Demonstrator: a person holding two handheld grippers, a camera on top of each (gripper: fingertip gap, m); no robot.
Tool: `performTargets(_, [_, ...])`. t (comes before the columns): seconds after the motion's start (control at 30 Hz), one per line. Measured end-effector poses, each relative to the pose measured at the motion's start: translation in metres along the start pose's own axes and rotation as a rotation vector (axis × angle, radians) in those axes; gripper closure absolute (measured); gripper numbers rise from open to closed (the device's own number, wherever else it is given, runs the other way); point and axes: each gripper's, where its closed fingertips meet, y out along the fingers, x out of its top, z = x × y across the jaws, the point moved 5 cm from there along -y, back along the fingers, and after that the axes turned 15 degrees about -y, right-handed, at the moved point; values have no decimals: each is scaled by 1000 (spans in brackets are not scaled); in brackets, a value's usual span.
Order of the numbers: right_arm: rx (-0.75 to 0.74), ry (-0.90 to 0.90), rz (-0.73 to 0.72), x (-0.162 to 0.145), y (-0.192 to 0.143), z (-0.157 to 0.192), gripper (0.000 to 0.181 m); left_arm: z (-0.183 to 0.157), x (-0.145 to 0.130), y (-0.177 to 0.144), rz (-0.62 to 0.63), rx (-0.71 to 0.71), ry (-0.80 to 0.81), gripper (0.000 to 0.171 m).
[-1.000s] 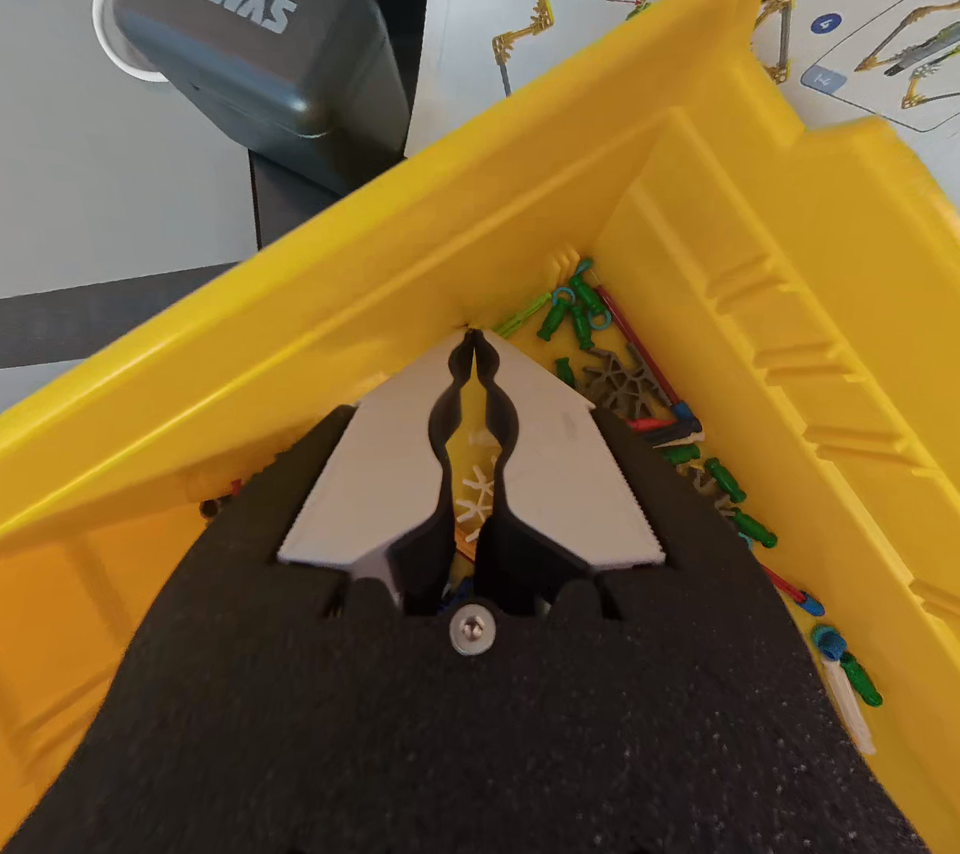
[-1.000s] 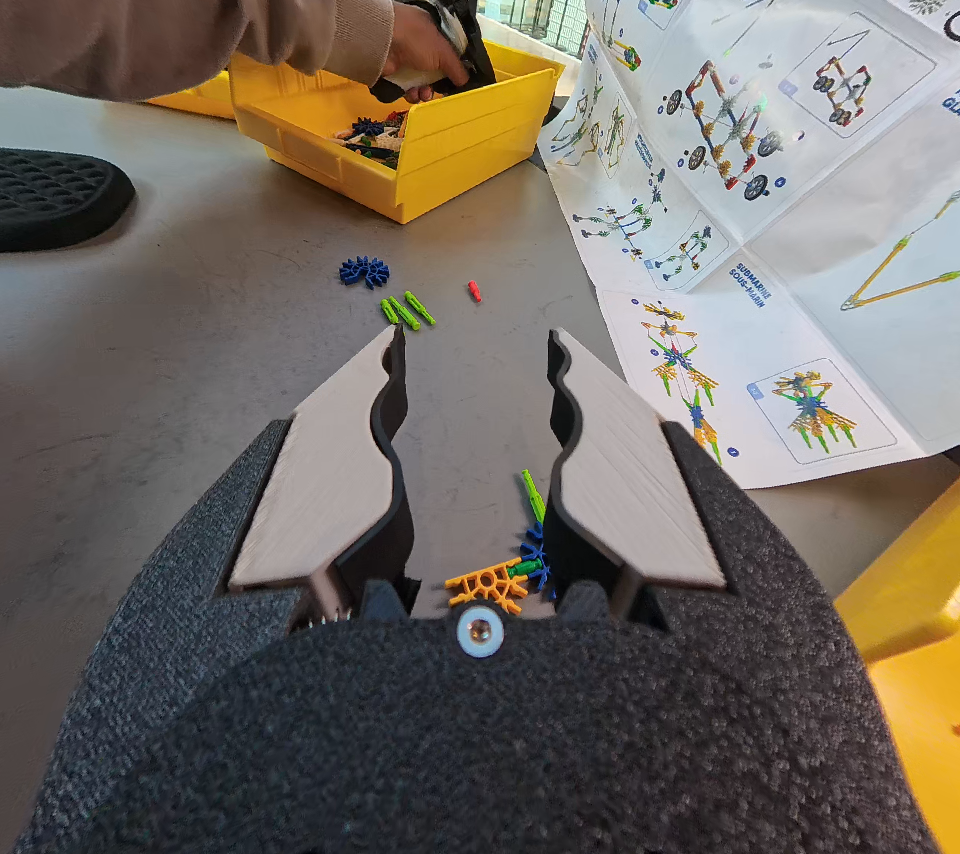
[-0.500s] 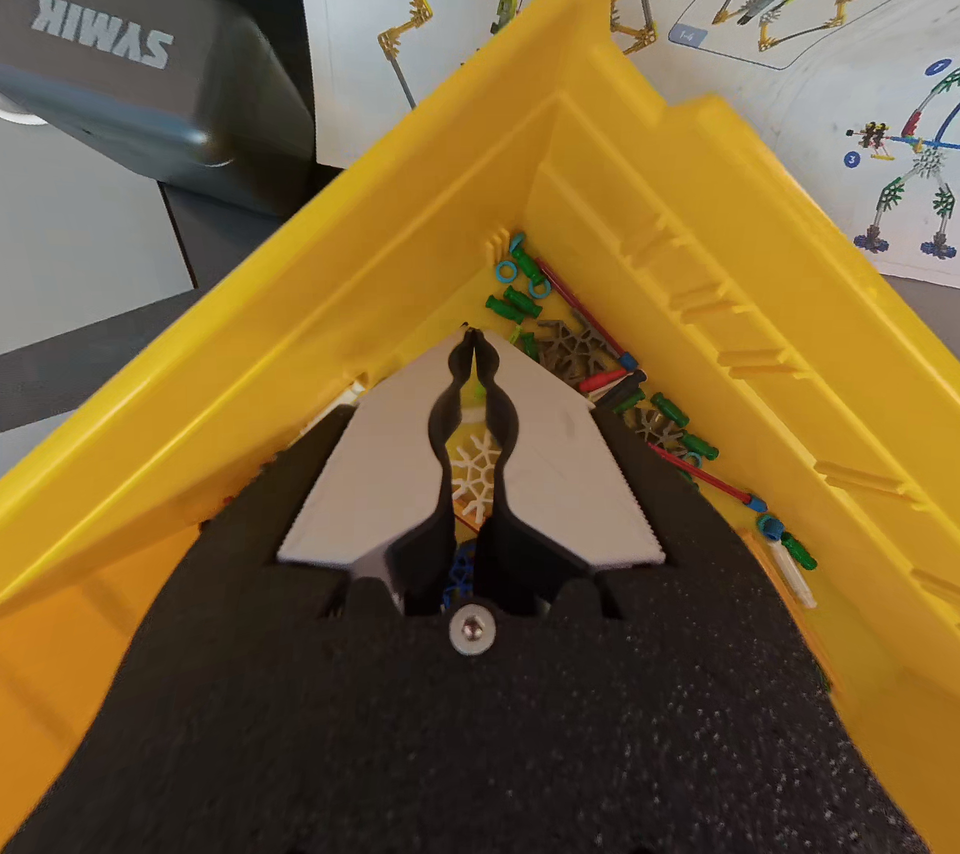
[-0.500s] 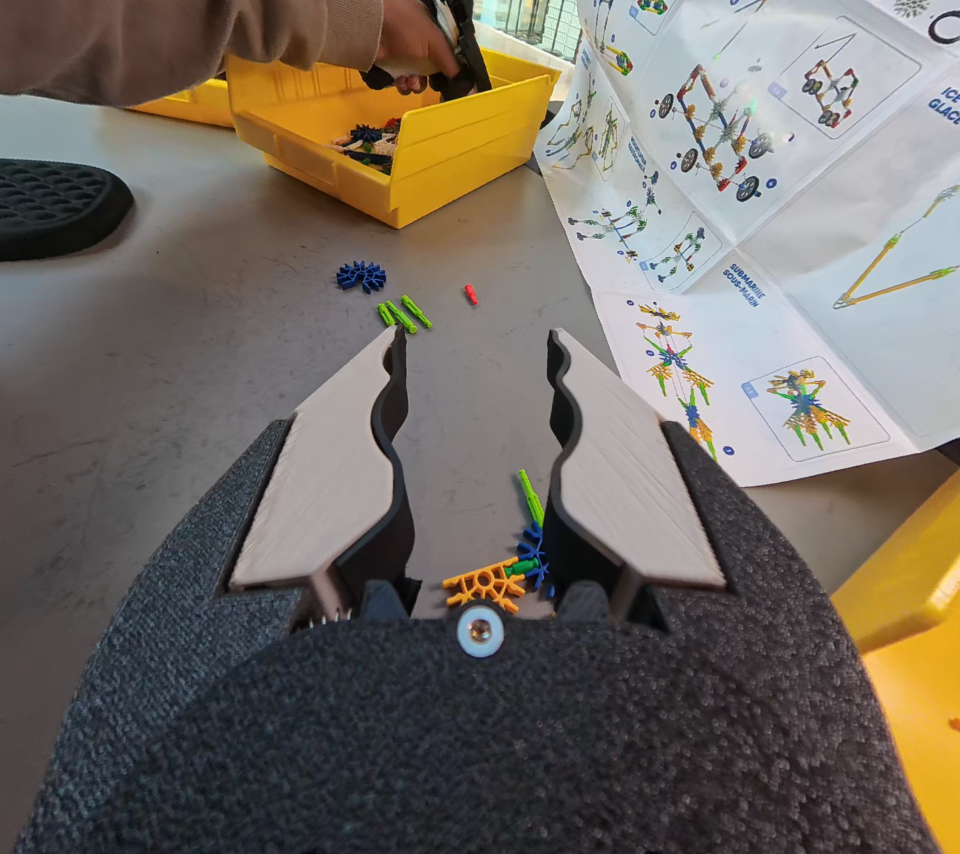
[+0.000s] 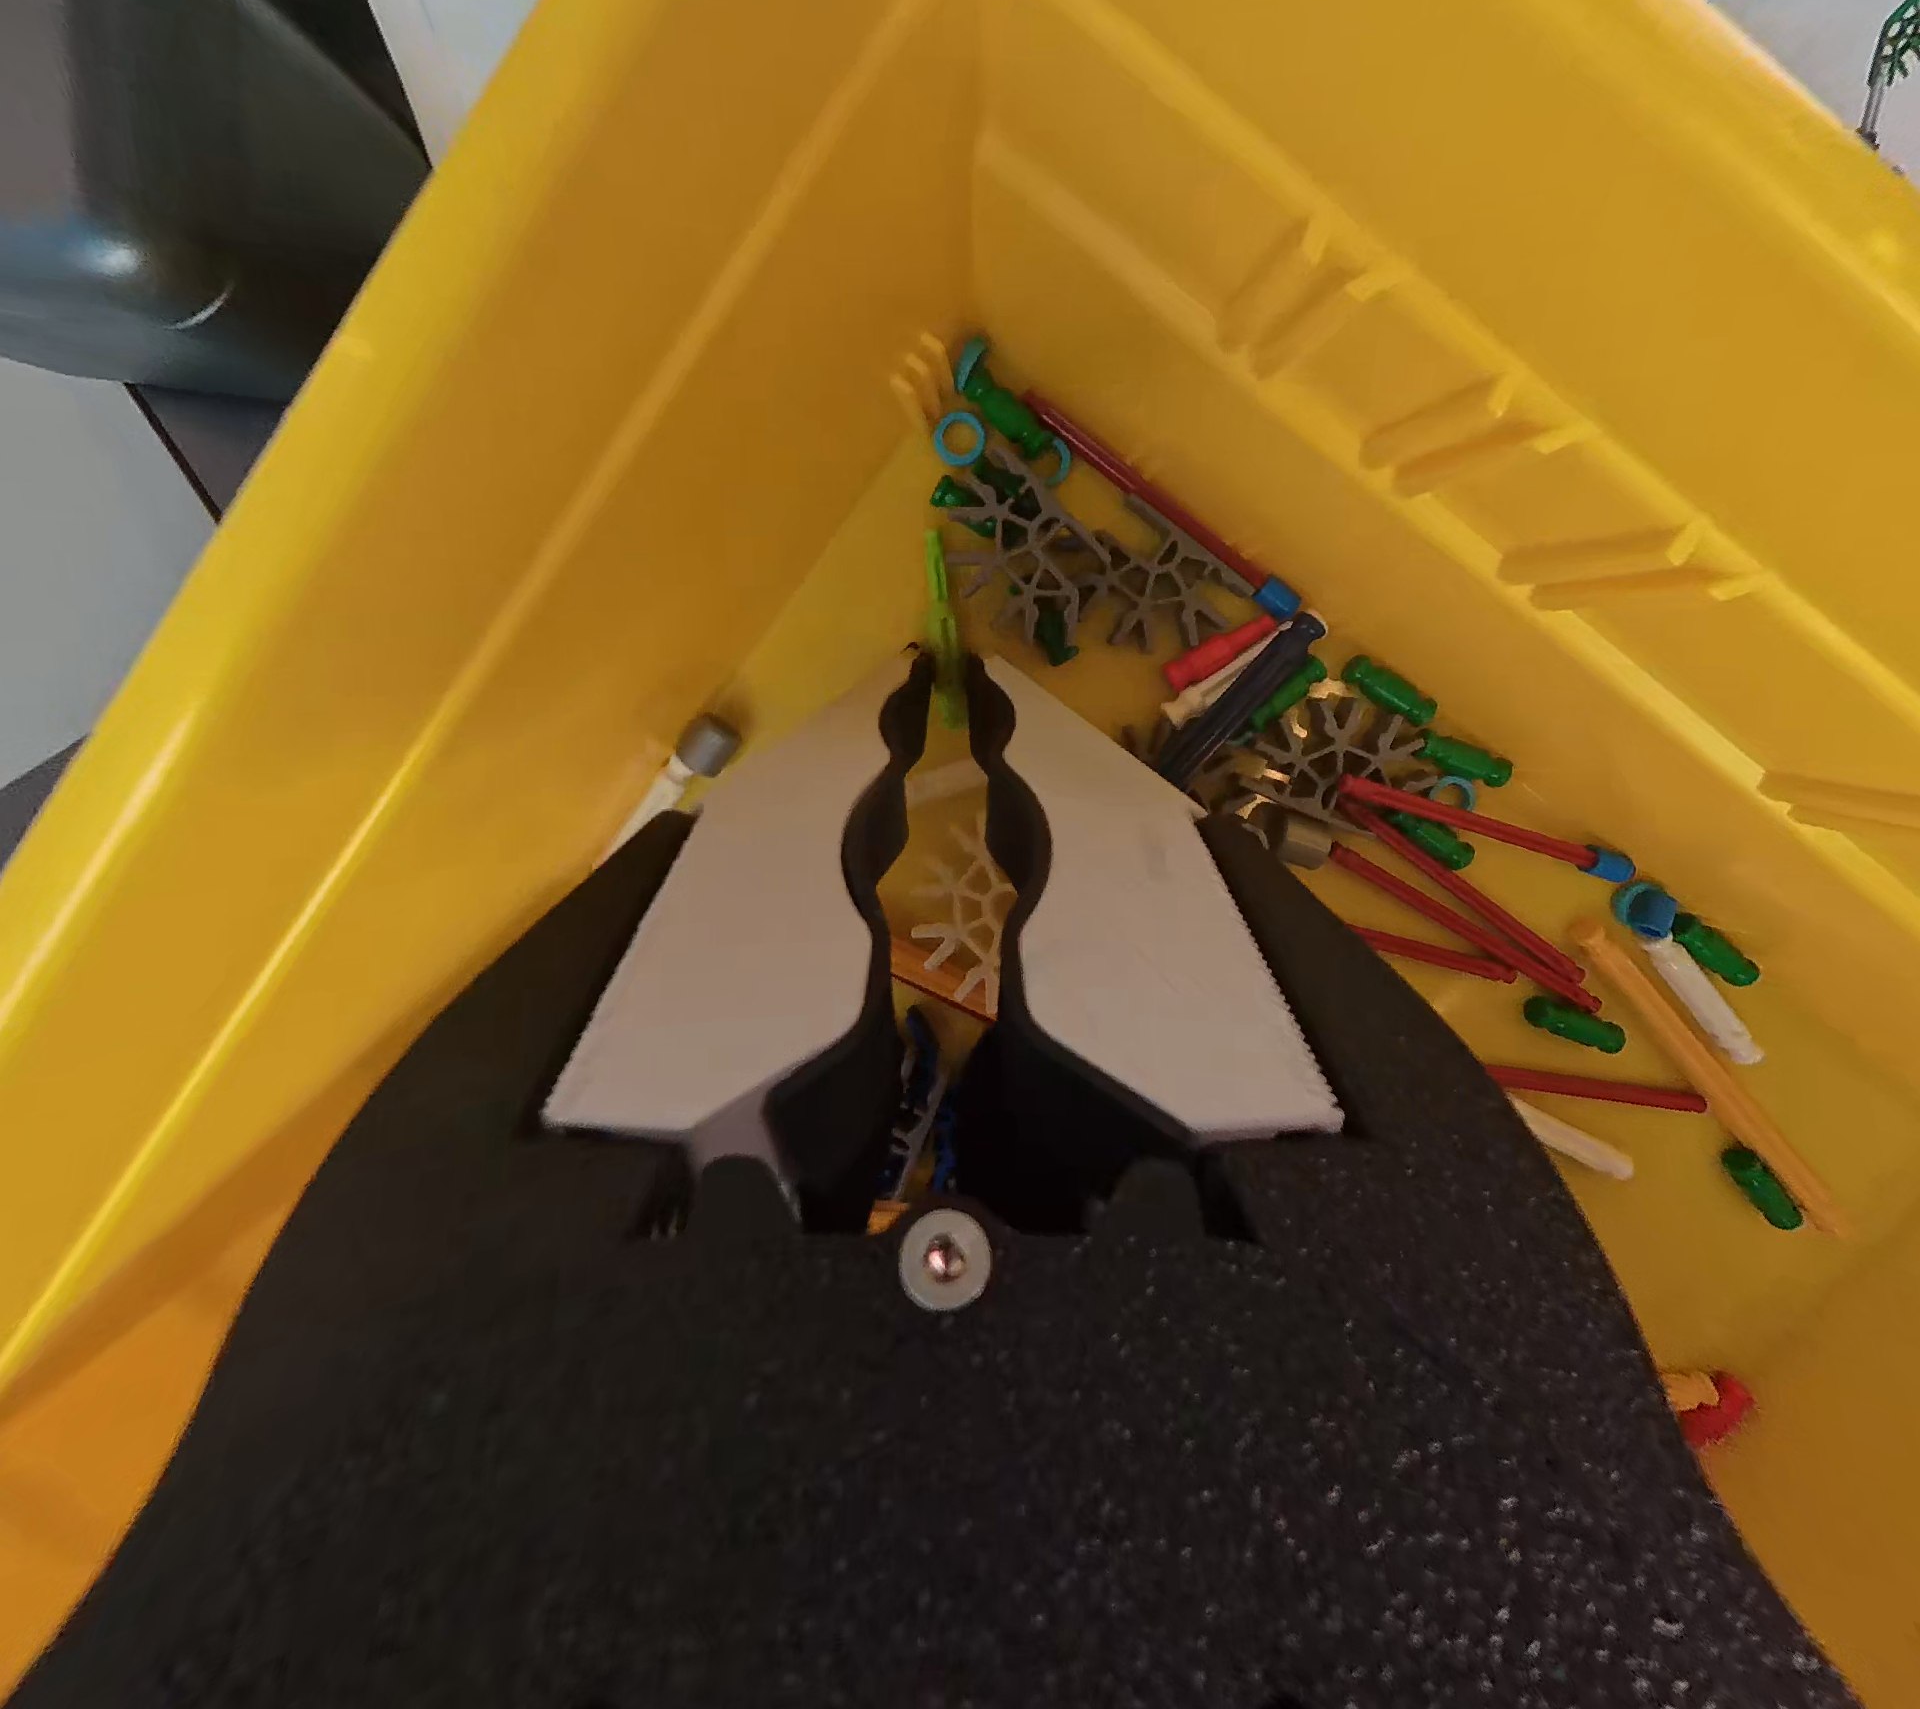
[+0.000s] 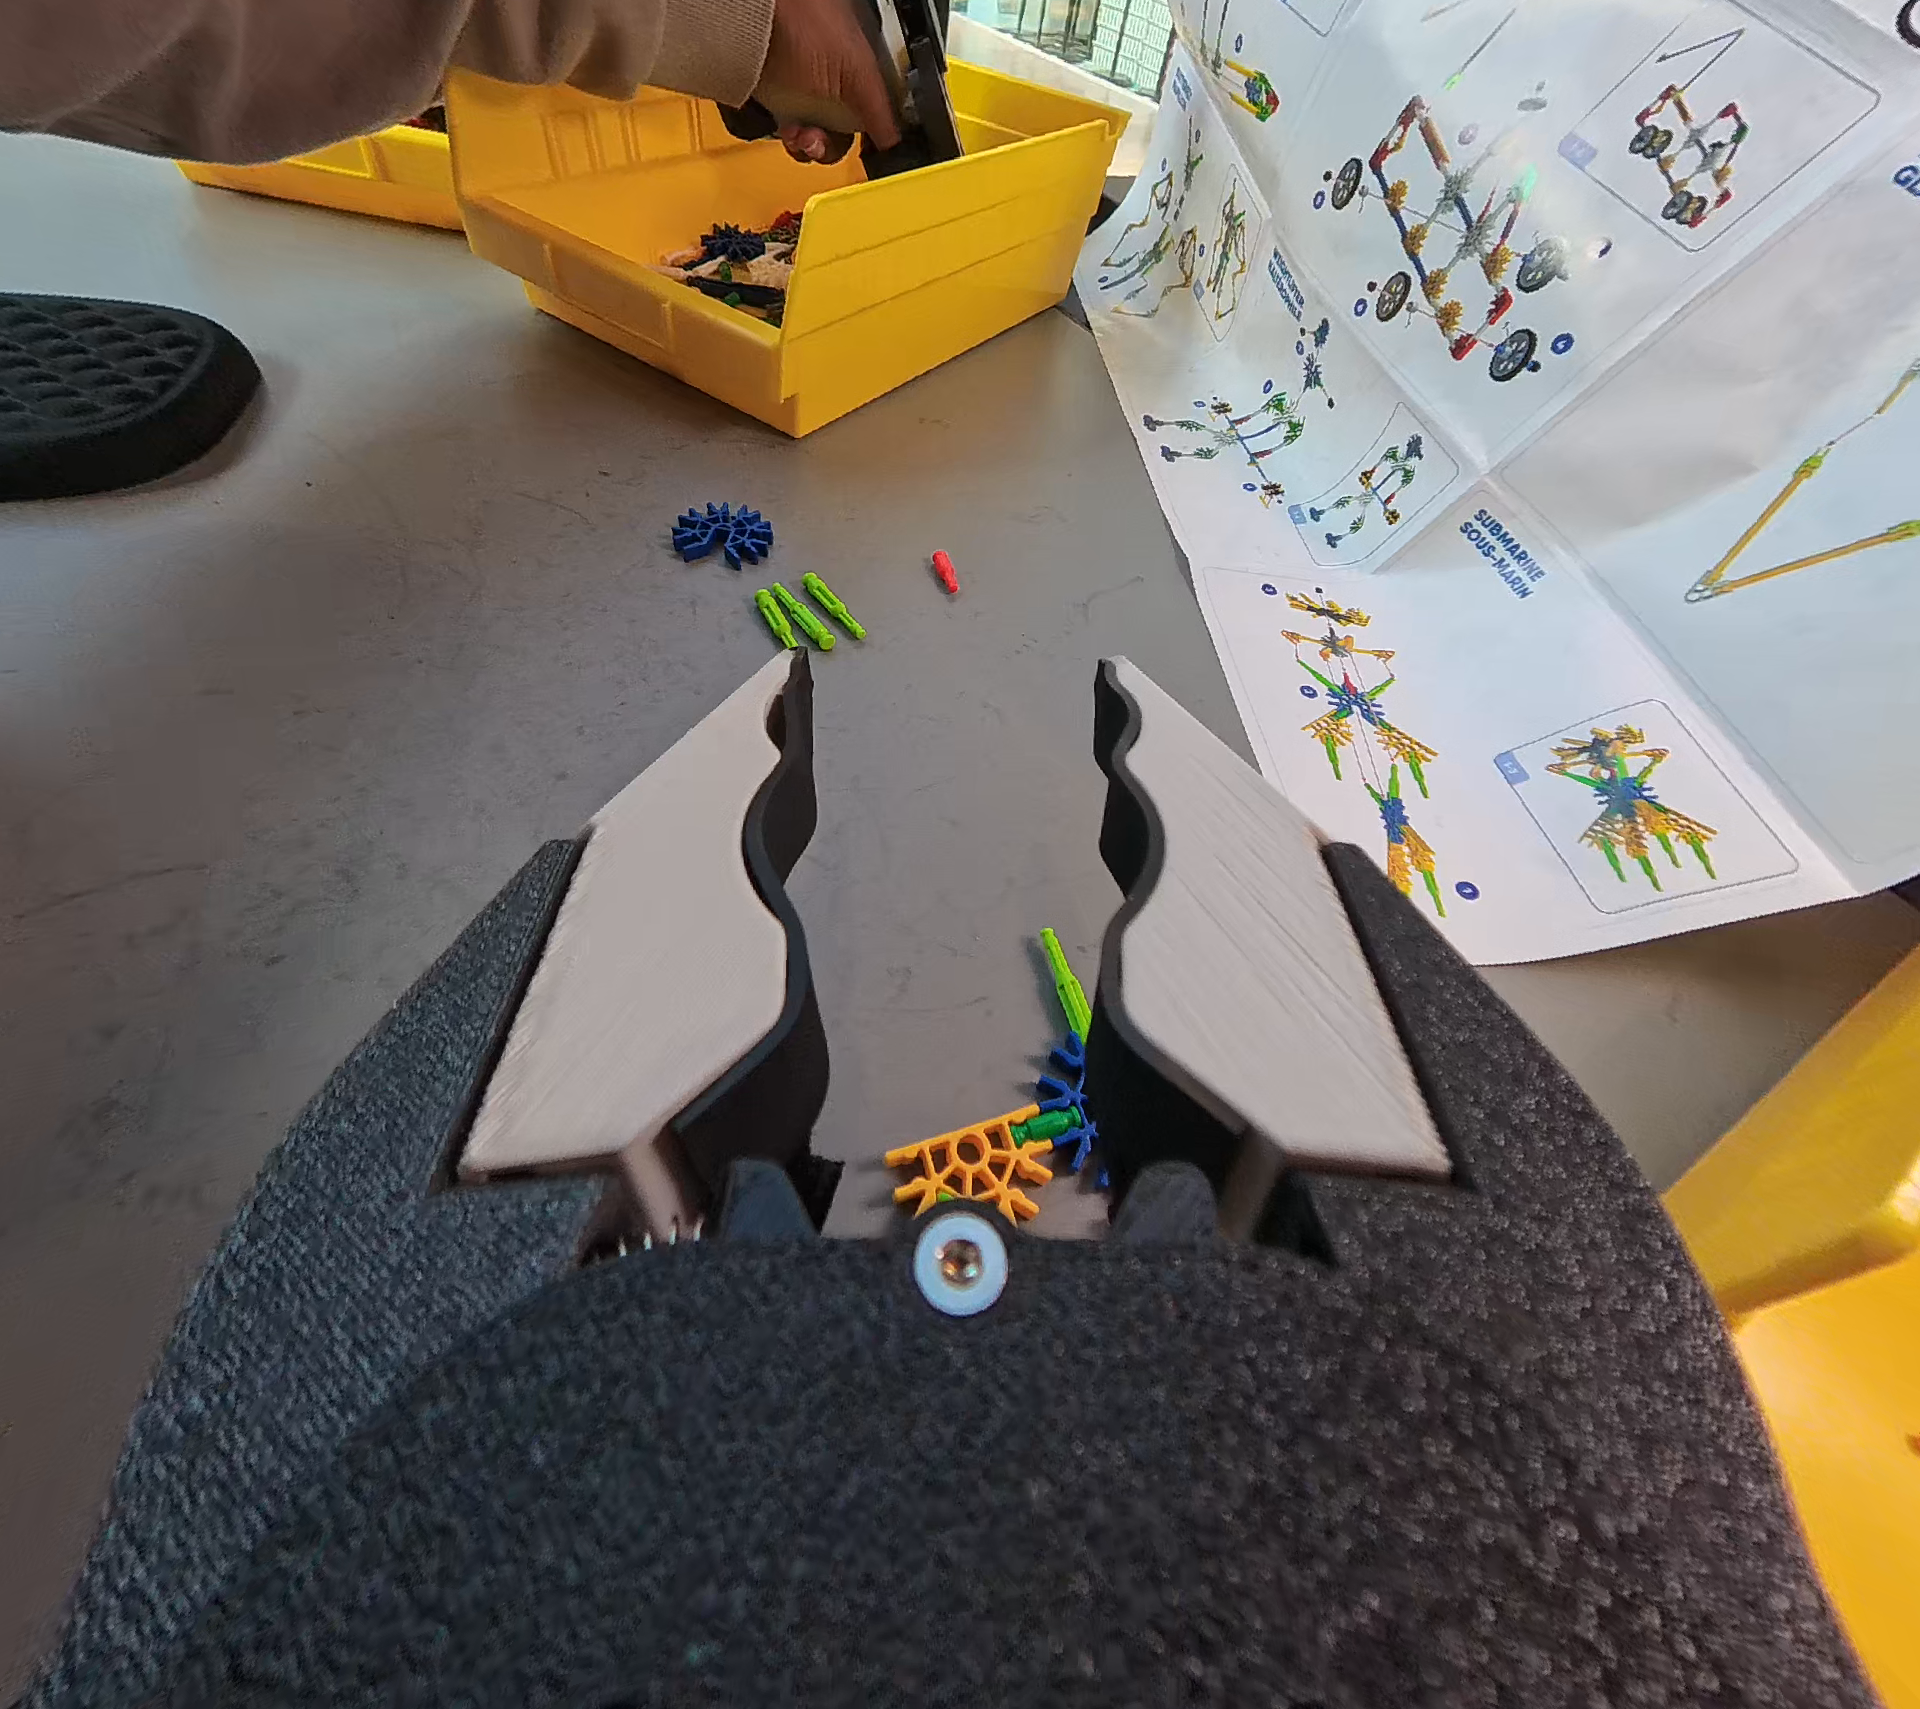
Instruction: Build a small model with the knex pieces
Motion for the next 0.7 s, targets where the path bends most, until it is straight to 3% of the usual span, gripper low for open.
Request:
performTargets(0.17, [-4,-5,-2,1,-1,0,129,-4,4,-19,-12,59,52,166])
performTargets(0.27, [-7,-3,-12,3,-2,-1,129,-26,24,-69,-182,94,99,167])
performTargets(0.33, [2,0,-12,3,-1,0,129,-69,24,-105,-271,14,201,167])
performTargets(0.43, [26,-4,-4,2,1,4,129,-156,-17,-131,-215,-200,385,166])
performTargets(0.53, [42,-16,-4,3,2,8,127,-221,-84,-109,-46,-295,555,166])
performTargets(0.6, [45,-25,-6,5,3,10,127,-247,-119,-85,21,-311,615,166])
performTargets(0.7, [41,-37,-7,6,2,11,127,-268,-142,-60,41,-289,653,166])
